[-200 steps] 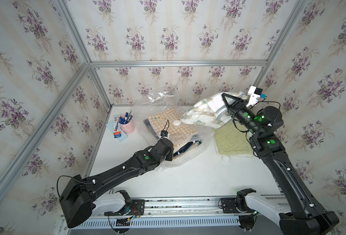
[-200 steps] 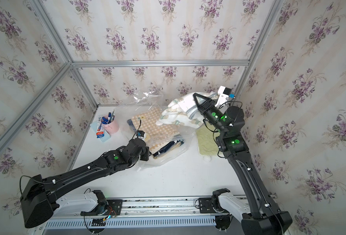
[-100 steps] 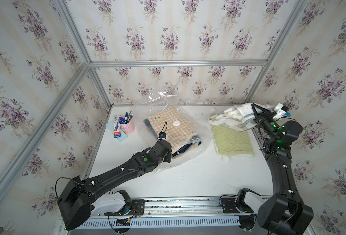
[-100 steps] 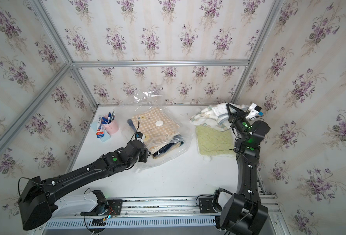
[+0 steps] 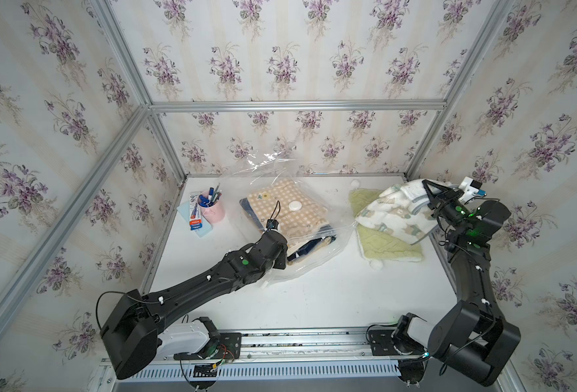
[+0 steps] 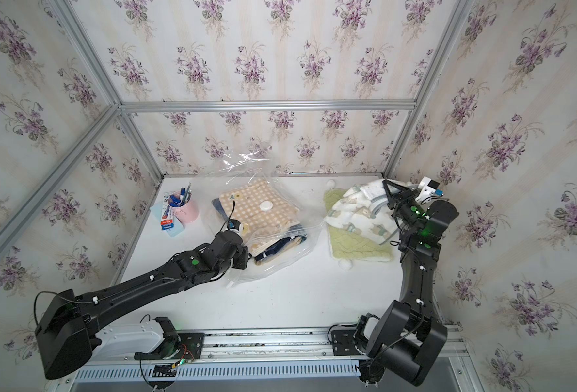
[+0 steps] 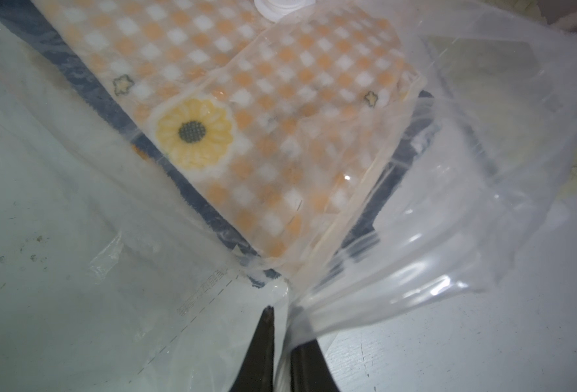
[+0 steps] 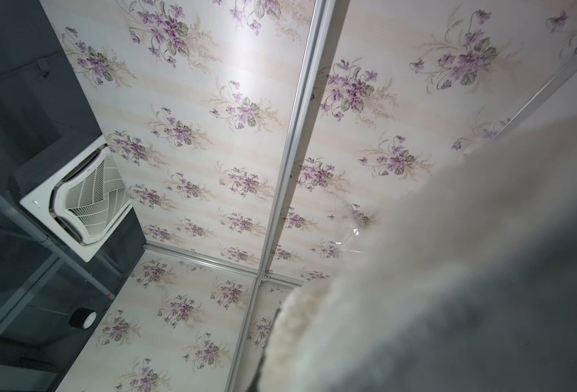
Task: Take the blanket out of the vacuum bag
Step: Place the blanket at the center of the board.
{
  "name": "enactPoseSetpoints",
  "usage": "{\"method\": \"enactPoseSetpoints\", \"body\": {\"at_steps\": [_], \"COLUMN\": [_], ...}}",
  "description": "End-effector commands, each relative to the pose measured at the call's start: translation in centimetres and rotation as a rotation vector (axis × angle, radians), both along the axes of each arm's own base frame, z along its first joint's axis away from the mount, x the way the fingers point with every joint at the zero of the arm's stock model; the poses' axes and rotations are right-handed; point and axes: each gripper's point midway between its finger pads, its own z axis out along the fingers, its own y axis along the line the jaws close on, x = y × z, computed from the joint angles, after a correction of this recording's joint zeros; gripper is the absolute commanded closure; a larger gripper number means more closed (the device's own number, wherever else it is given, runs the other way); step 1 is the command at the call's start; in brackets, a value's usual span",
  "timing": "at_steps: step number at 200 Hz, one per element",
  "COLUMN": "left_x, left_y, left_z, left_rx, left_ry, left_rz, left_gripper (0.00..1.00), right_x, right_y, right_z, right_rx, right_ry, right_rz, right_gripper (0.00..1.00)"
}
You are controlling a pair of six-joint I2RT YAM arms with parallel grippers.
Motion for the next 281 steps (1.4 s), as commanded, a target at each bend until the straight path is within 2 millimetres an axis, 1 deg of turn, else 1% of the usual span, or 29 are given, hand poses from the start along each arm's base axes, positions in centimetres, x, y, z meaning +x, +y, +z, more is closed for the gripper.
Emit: {"method": "enactPoseSetpoints", "body": {"at_steps": [1, 4, 17, 23, 31, 40, 47, 57, 63, 65, 70, 78, 87, 92, 95, 104, 110, 111, 117, 138, 158, 175, 216, 239, 256, 269, 272, 275, 281], "left_x": [0.9, 1.0, 1.5, 1.7, 2.0, 2.1, 2.2, 2.2, 2.1, 2.0, 2.0, 1.8, 1.5, 1.4, 1.3, 1.0, 0.8, 0.8, 0.6, 0.1, -0.2, -0.3, -0.4, -0.3, -0.3, -0.3, -0.2, -0.2, -0.2], "left_y": [-0.9, -1.0, -1.5, -1.7, -2.1, -2.5, -2.7, -2.9, -3.0, -3.0, -3.0, -3.0, -2.8, -2.7, -2.6, -2.4, -2.3, -2.3, -2.2, -2.0, -1.7, -1.5, -1.4, -1.6, -1.7, -1.7, -1.7, -1.7, -1.7], "left_z": [0.6, 0.5, 0.7, 0.7, 0.8, 0.9, 1.1, 1.2, 1.3, 1.2, 1.2, 1.2, 0.9, 0.7, 0.7, 0.3, 0.0, 0.0, -0.2, -0.6, -0.4, -0.2, 0.0, 0.2, 0.7, 1.0, 1.1, 1.1, 1.2], "left_rx": [-0.022, -0.021, -0.031, -0.035, -0.042, -0.05, -0.059, -0.072, -0.078, -0.079, -0.085, -0.089, -0.093, -0.09, -0.09, -0.09, -0.093, -0.095, -0.097, -0.106, -0.107, -0.105, -0.111, -0.108, -0.11, -0.113, -0.115, -0.114, -0.115], "left_ry": [-0.015, -0.014, -0.015, -0.015, -0.02, -0.027, -0.035, -0.04, -0.043, -0.042, -0.045, -0.045, -0.041, -0.037, -0.035, -0.024, -0.015, -0.015, -0.007, 0.014, 0.017, 0.01, 0.005, 0.003, -0.003, -0.01, -0.013, -0.013, -0.014], "left_rz": [-0.015, -0.018, -0.025, -0.031, -0.039, -0.054, -0.062, -0.071, -0.076, -0.078, -0.081, -0.087, -0.088, -0.086, -0.083, -0.079, -0.078, -0.078, -0.076, -0.07, -0.067, -0.065, -0.07, -0.079, -0.084, -0.085, -0.083, -0.083, -0.083], "left_gripper": [0.87, 0.87, 0.87, 0.87, 0.87, 0.87, 0.87, 0.87, 0.87, 0.87, 0.87, 0.87, 0.87, 0.87, 0.87, 0.87, 0.87, 0.87, 0.87, 0.87, 0.87, 0.86, 0.86, 0.86, 0.86, 0.86, 0.86, 0.86, 0.86], "right_x": [2.7, 3.0, 3.9, 3.8, 3.0, 1.6, 0.8, 0.5, 0.6, 0.7, 0.9, 1.1, 1.4, 1.3, 1.1, 0.4, 0.2, 0.1, -0.2, -1.8, -2.9, -3.5, -3.8, -3.8, -4.0, -4.4, -4.5, -4.7, -5.0], "right_y": [-0.7, -0.7, -0.5, -0.3, 0.0, 0.3, 0.5, 0.1, 0.1, 0.0, 0.0, 0.0, 0.0, 0.1, 0.3, 0.6, 0.7, 0.8, 1.1, 1.7, 2.1, 2.2, 2.4, 2.3, 2.0, 1.4, 1.2, 1.1, 0.6], "right_z": [0.6, 0.8, 3.7, 5.3, 6.7, 7.1, 6.2, 2.6, -0.4, -1.1, -4.2, -8.3, -13.8, -16.1, -17.3, -19.4, -20.9, -21.5, -22.5, -24.2, -25.0, -25.4, -25.4, -24.4, -25.1, -25.2, -24.9, -25.2, -25.0], "right_rx": [-0.055, -0.055, -0.076, -0.097, -0.138, -0.194, -0.229, -0.216, -0.198, -0.192, -0.166, -0.146, -0.096, -0.063, -0.037, 0.017, 0.061, 0.073, 0.107, 0.217, 0.256, 0.257, 0.253, 0.246, 0.219, 0.141, 0.116, 0.106, 0.061], "right_ry": [-0.001, -0.005, -0.093, -0.166, -0.262, -0.357, -0.389, -0.347, -0.298, -0.284, -0.221, -0.147, -0.006, 0.049, 0.072, 0.086, 0.124, 0.14, 0.151, 0.174, 0.193, 0.214, 0.262, 0.278, 0.376, 0.439, 0.437, 0.465, 0.481], "right_rz": [-0.037, -0.034, -0.023, -0.022, -0.021, -0.036, -0.057, -0.093, -0.096, -0.095, -0.091, -0.083, -0.061, -0.041, -0.035, -0.038, -0.033, -0.032, -0.023, -0.02, -0.036, -0.05, -0.057, -0.065, -0.095, -0.14, -0.152, -0.162, -0.189], "right_gripper": [1.0, 1.0, 1.0, 1.0, 1.0, 1.0, 1.0, 1.0, 1.0, 1.0, 1.0, 1.0, 1.0, 1.0, 1.0, 1.0, 1.0, 1.0, 1.0, 1.0, 1.0, 1.0, 1.0, 1.0, 1.0, 0.9, 0.89, 0.88, 0.87]}}
